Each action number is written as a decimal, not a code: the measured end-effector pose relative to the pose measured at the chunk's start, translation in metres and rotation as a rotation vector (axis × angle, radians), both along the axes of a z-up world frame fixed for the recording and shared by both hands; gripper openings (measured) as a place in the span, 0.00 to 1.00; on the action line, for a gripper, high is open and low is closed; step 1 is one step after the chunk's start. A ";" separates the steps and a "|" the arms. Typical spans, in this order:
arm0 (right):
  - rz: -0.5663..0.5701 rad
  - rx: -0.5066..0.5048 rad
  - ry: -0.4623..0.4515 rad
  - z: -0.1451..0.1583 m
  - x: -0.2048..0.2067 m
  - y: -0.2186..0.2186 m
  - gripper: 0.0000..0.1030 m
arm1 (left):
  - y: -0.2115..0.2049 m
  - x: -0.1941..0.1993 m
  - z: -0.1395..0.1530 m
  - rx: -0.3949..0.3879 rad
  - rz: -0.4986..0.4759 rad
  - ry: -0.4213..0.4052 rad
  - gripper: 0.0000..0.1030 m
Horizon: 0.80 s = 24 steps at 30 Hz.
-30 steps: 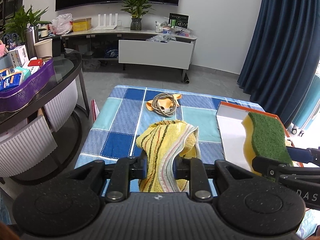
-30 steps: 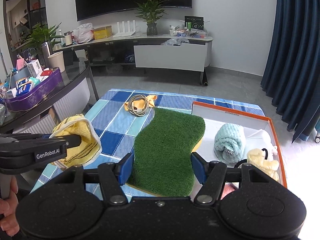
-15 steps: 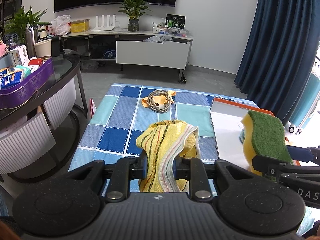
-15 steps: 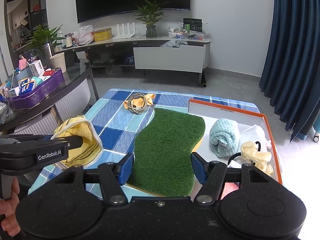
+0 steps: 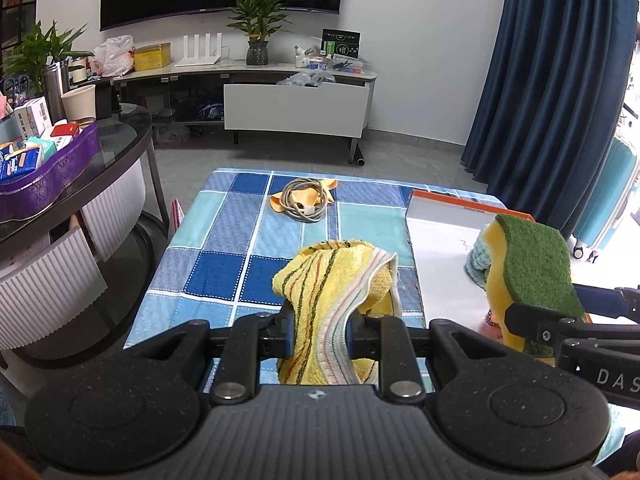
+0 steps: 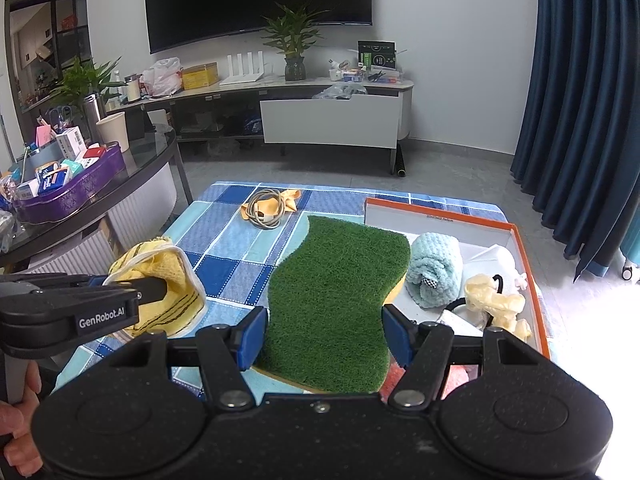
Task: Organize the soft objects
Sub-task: 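Carry the yellow pouch with the left tool while the right tool carries the sponge over the box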
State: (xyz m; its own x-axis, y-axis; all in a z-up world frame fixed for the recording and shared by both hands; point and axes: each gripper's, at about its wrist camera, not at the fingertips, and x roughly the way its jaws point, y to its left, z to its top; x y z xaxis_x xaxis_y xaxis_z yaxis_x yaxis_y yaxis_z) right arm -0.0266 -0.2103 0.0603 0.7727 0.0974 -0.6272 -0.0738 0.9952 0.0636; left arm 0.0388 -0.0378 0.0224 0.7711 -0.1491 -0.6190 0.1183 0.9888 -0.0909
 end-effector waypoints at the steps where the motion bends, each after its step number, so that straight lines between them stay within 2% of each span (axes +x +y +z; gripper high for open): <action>1: -0.002 0.001 0.000 0.000 0.000 0.000 0.73 | -0.001 -0.001 0.000 0.000 -0.002 0.000 0.23; 24: -0.053 0.004 -0.015 0.004 -0.020 -0.027 0.73 | -0.025 -0.011 0.002 0.013 -0.064 -0.010 0.23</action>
State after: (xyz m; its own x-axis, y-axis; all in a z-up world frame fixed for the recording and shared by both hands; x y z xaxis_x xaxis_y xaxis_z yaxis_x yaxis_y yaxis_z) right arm -0.0463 -0.2371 0.0641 0.7863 0.0585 -0.6151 -0.0222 0.9975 0.0666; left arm 0.0276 -0.0627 0.0247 0.7664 -0.1900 -0.6136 0.1819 0.9803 -0.0764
